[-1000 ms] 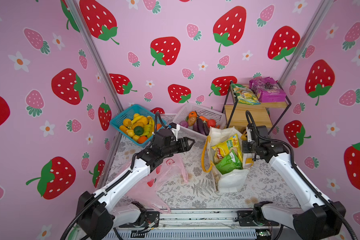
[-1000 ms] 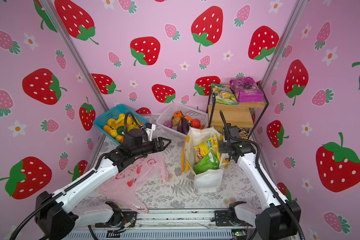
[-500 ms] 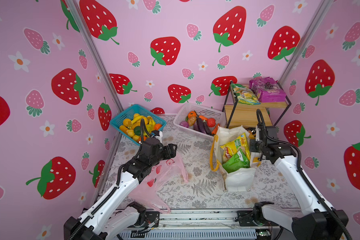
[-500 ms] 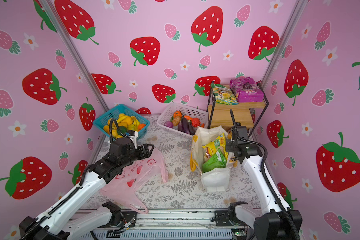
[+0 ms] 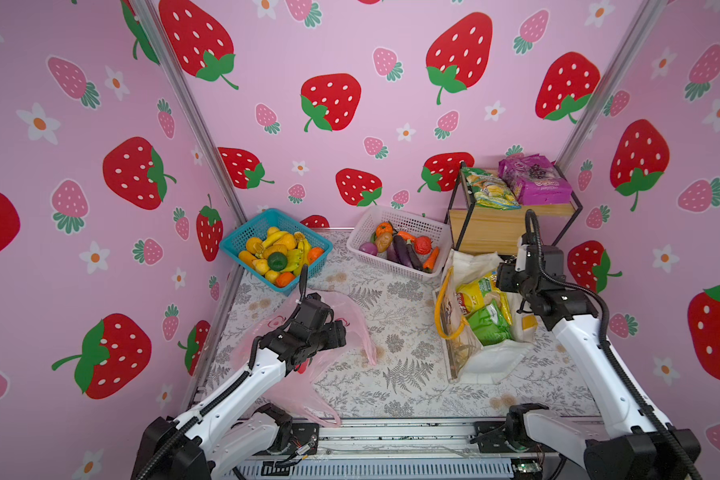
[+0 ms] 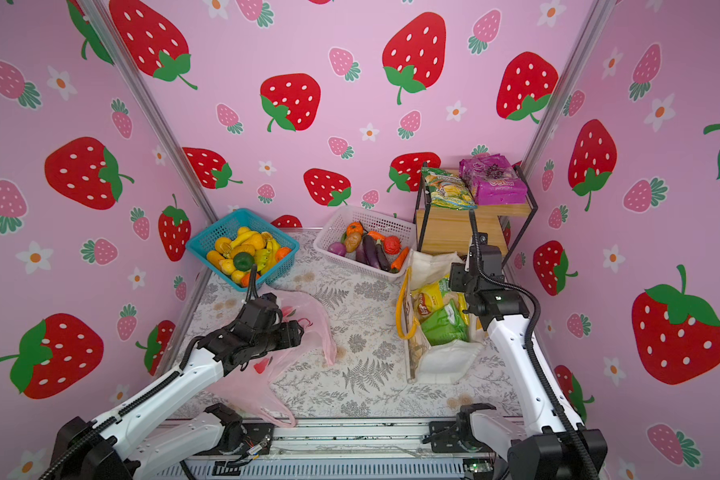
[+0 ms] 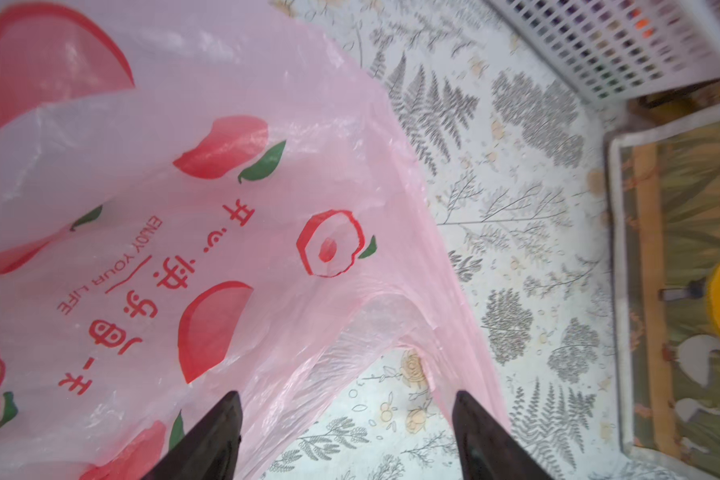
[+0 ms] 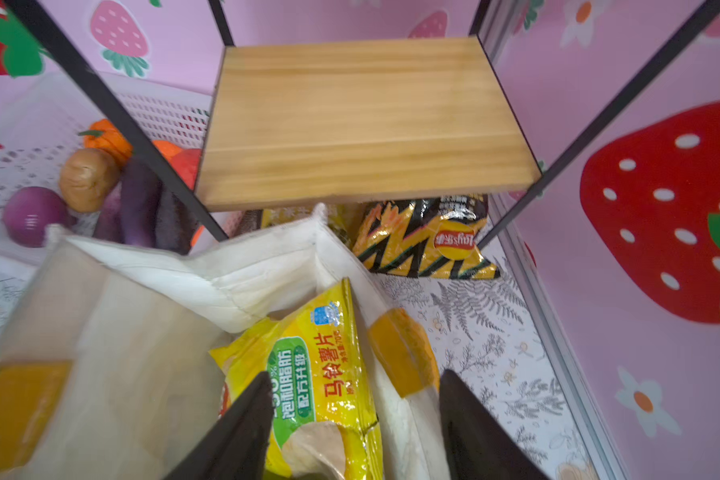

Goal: Place the mixed food into the grocery bags and tie them

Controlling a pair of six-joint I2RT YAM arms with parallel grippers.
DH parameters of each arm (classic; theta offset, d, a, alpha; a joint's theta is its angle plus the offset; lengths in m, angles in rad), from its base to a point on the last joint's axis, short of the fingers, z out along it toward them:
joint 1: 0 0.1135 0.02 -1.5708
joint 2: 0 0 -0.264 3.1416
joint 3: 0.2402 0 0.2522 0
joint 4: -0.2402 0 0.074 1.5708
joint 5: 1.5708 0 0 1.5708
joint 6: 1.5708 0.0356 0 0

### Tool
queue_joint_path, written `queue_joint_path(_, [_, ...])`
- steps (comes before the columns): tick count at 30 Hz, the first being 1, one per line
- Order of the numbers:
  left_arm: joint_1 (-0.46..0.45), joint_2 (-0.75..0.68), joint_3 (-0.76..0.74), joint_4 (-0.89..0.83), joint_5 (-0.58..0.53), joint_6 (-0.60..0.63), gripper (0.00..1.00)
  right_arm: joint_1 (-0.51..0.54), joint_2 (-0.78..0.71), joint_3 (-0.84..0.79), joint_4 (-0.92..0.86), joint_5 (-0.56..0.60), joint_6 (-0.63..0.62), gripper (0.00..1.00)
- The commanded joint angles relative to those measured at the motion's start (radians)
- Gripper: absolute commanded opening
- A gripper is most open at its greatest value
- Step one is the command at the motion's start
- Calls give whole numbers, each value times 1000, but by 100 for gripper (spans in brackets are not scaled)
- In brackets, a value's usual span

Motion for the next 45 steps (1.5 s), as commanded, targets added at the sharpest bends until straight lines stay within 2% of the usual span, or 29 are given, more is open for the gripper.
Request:
queue_joint_path(1, [-43, 52, 0, -62, -96, -16, 79, 36, -33, 47, 88, -113, -19, 72])
queue_joint_path(6, [-80, 190, 40, -74, -192, 3, 76, 131, -35, 63, 163, -230, -39, 75])
queue_joint_path(12, [-94, 333, 89, -52, -304, 24, 68, 222, 15, 73, 212, -262, -59, 75])
queue_joint_path(15, [-94, 381, 112, -34, -347, 36, 60, 230, 39, 67, 224, -309, -50, 75])
queue_joint_path(18, [-94, 410, 114, 10, -343, 49, 51, 239, 42, 40, 252, -353, -30, 75])
queue_joint_path(23, [-94, 453, 122, 75, -314, 82, 25, 258, 40, -6, 292, -419, 1, 74])
queue_joint_path(27, [-94, 445, 115, 126, -282, 77, 11, 272, 40, -23, 337, -483, 40, 74])
queue_joint_path(30, [-92, 374, 85, 196, -215, 37, 0, 299, 40, -50, 421, -560, 86, 75])
queue_joint_path(33, [-71, 245, 48, 288, -57, -70, 0, 342, 54, -50, 455, -585, 93, 75])
queue_joint_path(37, [-6, 74, 16, 428, 150, -266, 0, 389, 76, -41, 445, -555, 63, 77])
queue_joint_path(42, [77, -61, 46, 458, 238, -409, 0, 396, 49, -92, 466, -489, 80, 84])
queue_joint_path(45, [109, -98, 52, 501, 264, -480, 0, 397, 30, -142, 491, -493, 94, 85])
